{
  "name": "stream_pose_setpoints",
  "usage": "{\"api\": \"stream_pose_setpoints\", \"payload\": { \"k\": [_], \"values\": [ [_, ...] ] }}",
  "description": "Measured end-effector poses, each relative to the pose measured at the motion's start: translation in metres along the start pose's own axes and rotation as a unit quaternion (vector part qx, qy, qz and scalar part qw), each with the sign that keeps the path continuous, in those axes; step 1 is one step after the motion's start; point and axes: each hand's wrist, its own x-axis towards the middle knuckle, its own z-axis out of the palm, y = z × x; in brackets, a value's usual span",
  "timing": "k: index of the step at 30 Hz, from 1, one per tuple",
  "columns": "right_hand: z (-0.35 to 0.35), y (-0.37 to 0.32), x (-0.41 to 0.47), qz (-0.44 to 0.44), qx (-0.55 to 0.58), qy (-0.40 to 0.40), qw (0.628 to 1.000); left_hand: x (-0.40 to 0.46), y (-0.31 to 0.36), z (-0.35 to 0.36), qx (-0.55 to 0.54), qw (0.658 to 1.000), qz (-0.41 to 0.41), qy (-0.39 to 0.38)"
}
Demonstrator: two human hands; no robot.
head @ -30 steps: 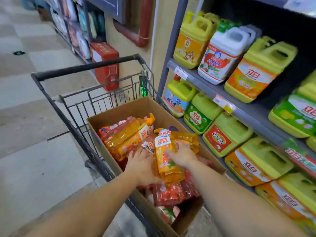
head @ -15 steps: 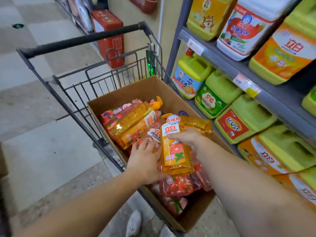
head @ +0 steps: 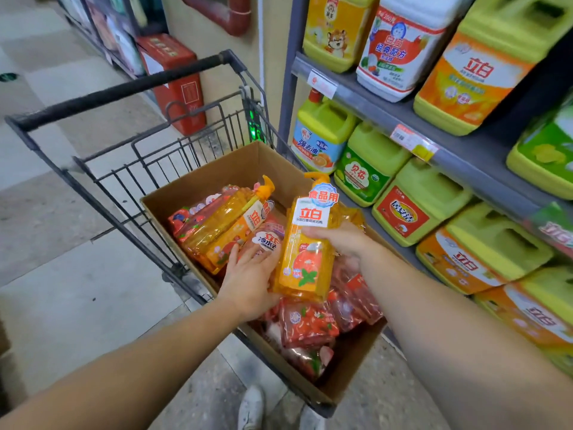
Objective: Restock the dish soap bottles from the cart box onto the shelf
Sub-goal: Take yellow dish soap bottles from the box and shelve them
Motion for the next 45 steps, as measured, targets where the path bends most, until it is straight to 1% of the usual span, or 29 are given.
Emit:
{"api": "stream_pose_setpoints", "payload": {
  "k": [2,3,6,8,10,13,16,21,25,28,31,35,38,41,45],
  "values": [
    [-0.009,-0.006,-0.011,-0.024,0.032,-0.011,0.999,0.006,0.0,-0.003,-0.063,0.998,0.015,0.007],
    [-0.015,-0.006,-0.016,-0.043,0.046,-0.008,0.998,0.01,0.003,-0.005,-0.115,0.993,0.013,-0.001],
    [-0.038,-0.01,-0.034,-0.121,0.06,0.048,0.99,0.022,0.021,-0.012,-0.281,0.959,0.036,-0.016],
    [-0.058,-0.011,-0.05,-0.166,0.069,0.092,0.979,0.033,0.041,-0.019,-0.335,0.938,0.081,-0.018],
    [-0.081,-0.01,-0.072,-0.198,0.065,0.15,0.966,0.046,0.069,-0.03,-0.352,0.926,0.116,-0.071],
    [-0.123,-0.001,-0.117,-0.237,0.049,0.201,0.949,0.059,0.13,-0.042,-0.381,0.9,0.12,-0.173],
    [-0.175,0.029,-0.173,-0.265,0.061,0.235,0.933,0.049,0.213,-0.038,-0.393,0.882,0.13,-0.225],
    [-0.286,0.118,-0.292,-0.31,0.063,0.315,0.895,-0.001,0.369,0.029,-0.44,0.84,0.15,-0.281],
    [-0.392,0.208,-0.419,-0.278,0.039,0.377,0.883,-0.072,0.528,0.099,-0.439,0.81,0.215,-0.324],
    [-0.458,0.272,-0.524,-0.237,0.026,0.439,0.866,-0.133,0.646,0.145,-0.454,0.764,0.268,-0.372],
    [-0.504,0.327,-0.613,-0.201,0.035,0.524,0.827,-0.181,0.749,0.175,-0.429,0.737,0.329,-0.407],
    [-0.555,0.388,-0.694,-0.202,0.052,0.639,0.74,-0.229,0.864,0.205,-0.371,0.701,0.395,-0.463],
    [-0.602,0.423,-0.73,-0.195,0.065,0.71,0.674,-0.255,0.942,0.225,-0.366,0.679,0.42,-0.479],
    [-0.656,0.445,-0.758,-0.199,0.081,0.735,0.643,-0.265,1.018,0.246,-0.369,0.661,0.432,-0.49],
    [-0.733,0.466,-0.8,-0.203,0.08,0.76,0.611,-0.269,1.123,0.268,-0.355,0.647,0.483,-0.472]
  ]
}}
